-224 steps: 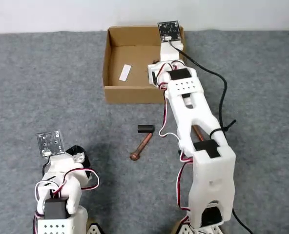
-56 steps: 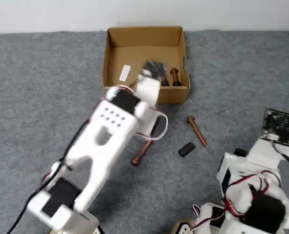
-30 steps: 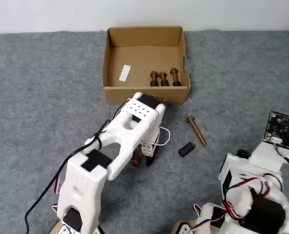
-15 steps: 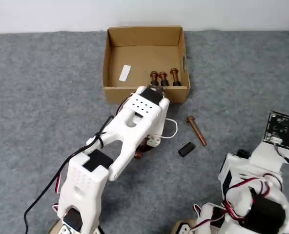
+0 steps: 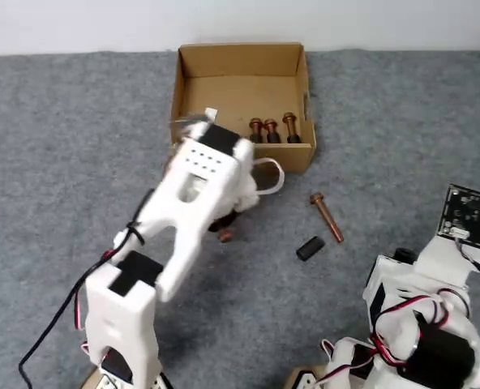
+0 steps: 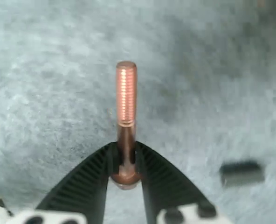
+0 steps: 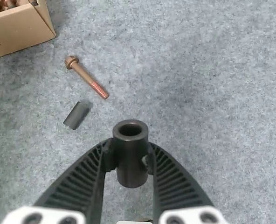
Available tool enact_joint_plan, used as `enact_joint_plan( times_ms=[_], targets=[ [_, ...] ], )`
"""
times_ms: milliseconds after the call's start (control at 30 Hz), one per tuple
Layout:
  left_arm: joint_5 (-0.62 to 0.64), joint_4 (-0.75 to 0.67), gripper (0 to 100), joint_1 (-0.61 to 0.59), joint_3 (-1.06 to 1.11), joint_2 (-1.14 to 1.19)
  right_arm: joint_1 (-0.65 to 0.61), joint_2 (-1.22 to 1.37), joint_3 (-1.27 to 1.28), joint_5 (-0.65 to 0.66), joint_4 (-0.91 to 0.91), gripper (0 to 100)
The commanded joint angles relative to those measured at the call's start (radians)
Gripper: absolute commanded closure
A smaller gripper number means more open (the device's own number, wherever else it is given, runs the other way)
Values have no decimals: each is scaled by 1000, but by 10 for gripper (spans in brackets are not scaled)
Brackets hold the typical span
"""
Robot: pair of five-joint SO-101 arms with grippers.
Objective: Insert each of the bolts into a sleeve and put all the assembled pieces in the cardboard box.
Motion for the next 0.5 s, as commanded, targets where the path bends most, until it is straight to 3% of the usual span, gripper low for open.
enact_joint_plan(
  times_ms=[0, 200, 367, 467],
  targets=[
    [129, 32, 993, -84, -27, -71, 13, -2, -3, -6, 35, 990],
    [361, 34, 993, -183, -22, -71, 13, -2, -3, -6, 35, 990],
    [367, 34, 983, -193, -21, -71, 13, -2, -3, -6, 35, 990],
    [365, 34, 889, -187, -21, -71, 13, -2, -3, -6, 35, 990]
  ],
)
